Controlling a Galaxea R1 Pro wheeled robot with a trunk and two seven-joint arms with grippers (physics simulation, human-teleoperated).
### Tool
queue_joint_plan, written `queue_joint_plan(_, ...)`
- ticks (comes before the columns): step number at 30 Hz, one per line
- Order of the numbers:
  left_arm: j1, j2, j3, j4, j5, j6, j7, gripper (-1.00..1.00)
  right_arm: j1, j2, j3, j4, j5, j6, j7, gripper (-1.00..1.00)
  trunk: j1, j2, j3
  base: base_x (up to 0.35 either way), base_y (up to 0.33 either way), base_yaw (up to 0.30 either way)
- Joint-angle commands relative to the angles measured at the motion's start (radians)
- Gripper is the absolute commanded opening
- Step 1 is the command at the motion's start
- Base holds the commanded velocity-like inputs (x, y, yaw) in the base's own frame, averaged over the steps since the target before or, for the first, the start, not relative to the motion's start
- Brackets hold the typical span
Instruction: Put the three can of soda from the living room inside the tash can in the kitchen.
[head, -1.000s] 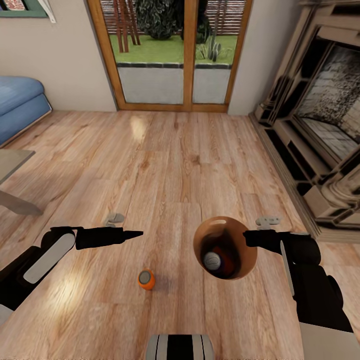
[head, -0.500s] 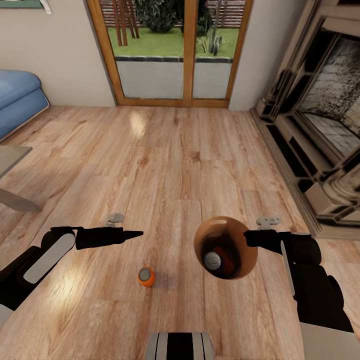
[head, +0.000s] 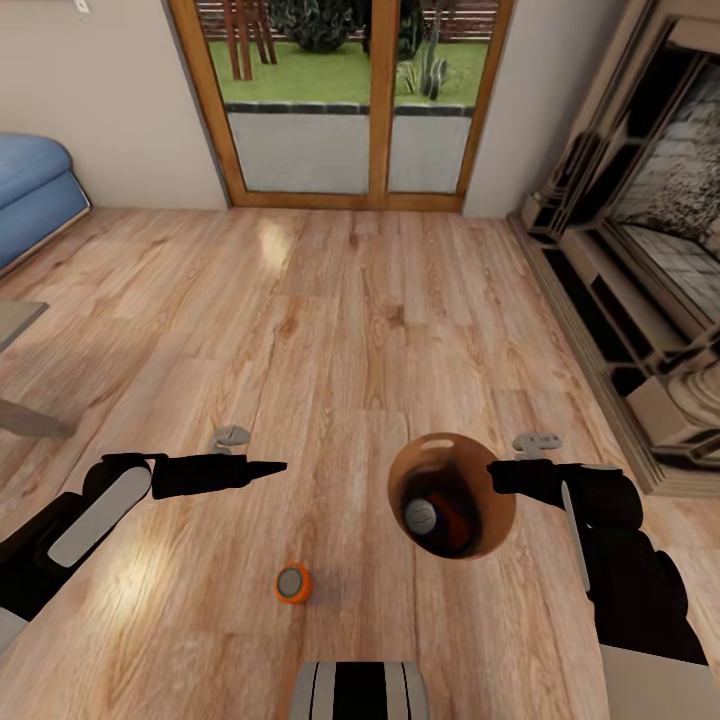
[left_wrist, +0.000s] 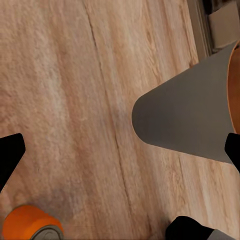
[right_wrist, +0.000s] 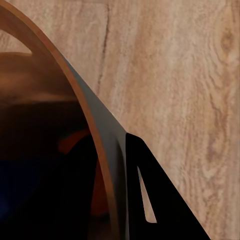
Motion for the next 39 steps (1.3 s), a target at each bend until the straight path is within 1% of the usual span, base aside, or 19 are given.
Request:
queue_joint_plan(1, 0.000, 0.000, 0.000, 0.000, 0.000, 0.000, 0.000, 1.00, 0.000, 0.000, 0.000, 0.000, -0.020, 0.004, 0.001, -1.00, 0.000, 0.000, 0.000, 0.028, 0.003, 0.000)
queue_joint_plan(7, 0.000, 0.000, -0.001, 0.000, -0.002, 0.000, 0.000, 1.00, 0.000, -0.001, 0.000, 0.000, -0.020, 0.004, 0.001, -1.00, 0.000, 0.000, -0.001, 0.008, 0.001, 0.000)
queue_joint_plan(11, 0.000, -0.002, -0.001, 0.000, -0.018, -0.001, 0.000, 1.00, 0.000, -0.001, 0.000, 0.000, -0.020, 0.004, 0.001, -1.00, 0.000, 0.000, -0.001, 0.000, 0.000, 0.000)
queue_joint_plan(13, 0.000, -0.002, -0.001, 0.000, -0.020, -0.001, 0.000, 1.00, 0.000, -0.001, 0.000, 0.000, -0.020, 0.004, 0.001, -1.00, 0.000, 0.000, -0.001, 0.022, -0.011, 0.000)
queue_joint_plan(25, 0.000, -0.002, -0.001, 0.002, -0.019, -0.001, 0.002, 1.00, 0.000, -0.001, 0.000, 0.000, -0.020, 0.004, 0.001, -1.00, 0.000, 0.000, -0.001, 0.172, -0.202, 0.000)
queue_joint_plan(39, 0.000, -0.002, -0.001, 0.001, -0.023, -0.001, 0.000, 1.00, 0.000, 0.000, 0.000, 0.000, -0.020, 0.004, 0.001, -1.00, 0.000, 0.000, -0.001, 0.016, -0.017, 0.000)
